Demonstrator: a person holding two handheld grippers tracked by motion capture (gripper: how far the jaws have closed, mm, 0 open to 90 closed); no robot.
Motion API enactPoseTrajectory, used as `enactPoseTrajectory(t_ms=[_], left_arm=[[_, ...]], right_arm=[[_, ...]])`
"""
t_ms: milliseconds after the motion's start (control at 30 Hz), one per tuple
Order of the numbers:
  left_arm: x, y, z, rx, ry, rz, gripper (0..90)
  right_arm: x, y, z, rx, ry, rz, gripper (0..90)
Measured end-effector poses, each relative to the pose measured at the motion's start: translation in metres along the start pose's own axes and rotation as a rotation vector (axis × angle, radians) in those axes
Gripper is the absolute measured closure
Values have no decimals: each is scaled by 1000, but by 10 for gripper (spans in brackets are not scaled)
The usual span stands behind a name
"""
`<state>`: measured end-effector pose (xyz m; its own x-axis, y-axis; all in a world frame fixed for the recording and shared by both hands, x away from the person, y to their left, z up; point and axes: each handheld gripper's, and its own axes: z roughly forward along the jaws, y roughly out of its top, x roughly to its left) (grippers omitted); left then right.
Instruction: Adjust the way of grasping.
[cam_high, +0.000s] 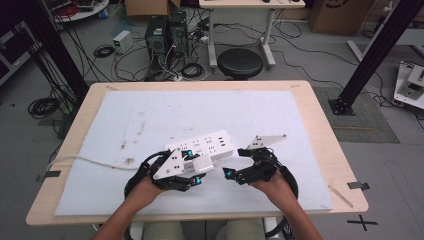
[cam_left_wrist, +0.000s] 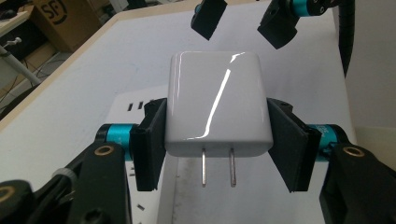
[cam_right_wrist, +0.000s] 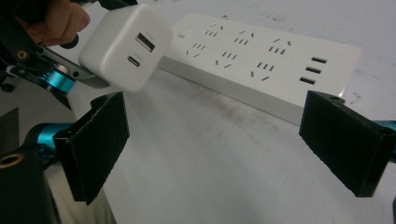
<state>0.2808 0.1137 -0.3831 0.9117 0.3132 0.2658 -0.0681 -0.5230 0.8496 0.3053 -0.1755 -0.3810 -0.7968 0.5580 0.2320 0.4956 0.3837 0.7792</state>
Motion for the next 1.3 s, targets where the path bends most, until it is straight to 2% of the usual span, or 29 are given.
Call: enactPoseTrajectory(t_ms=[200, 400, 533, 567, 633, 833, 967, 1033, 1300], left_arm=[[-2, 2, 4, 10, -15, 18, 424], [-2, 2, 8, 9, -17, 17, 424], [-3, 3, 10, 10, -22, 26, 424], [-4, 4, 10, 8, -26, 27, 424], [-4, 4, 11, 7, -31, 33, 424], [-5, 5, 13, 4, -34, 40, 424], [-6, 5, 14, -1, -38, 47, 424], [-7, 5, 14, -2, -41, 50, 424], [-8, 6, 16, -2, -54, 55, 424]], right_arm=[[2, 2, 6, -7, 58, 35, 83], [3, 4, 9, -8, 83, 56, 83], [3, 6, 13, -4, 124, 80, 84], [4, 7, 14, -2, 133, 91, 89], [3, 8, 15, -6, 166, 92, 189], [4, 10, 23, 2, 207, 111, 189], [1, 8, 29, 15, 259, 176, 194], [-2, 7, 31, 13, 288, 211, 229], [-4, 6, 37, 44, 344, 265, 283]])
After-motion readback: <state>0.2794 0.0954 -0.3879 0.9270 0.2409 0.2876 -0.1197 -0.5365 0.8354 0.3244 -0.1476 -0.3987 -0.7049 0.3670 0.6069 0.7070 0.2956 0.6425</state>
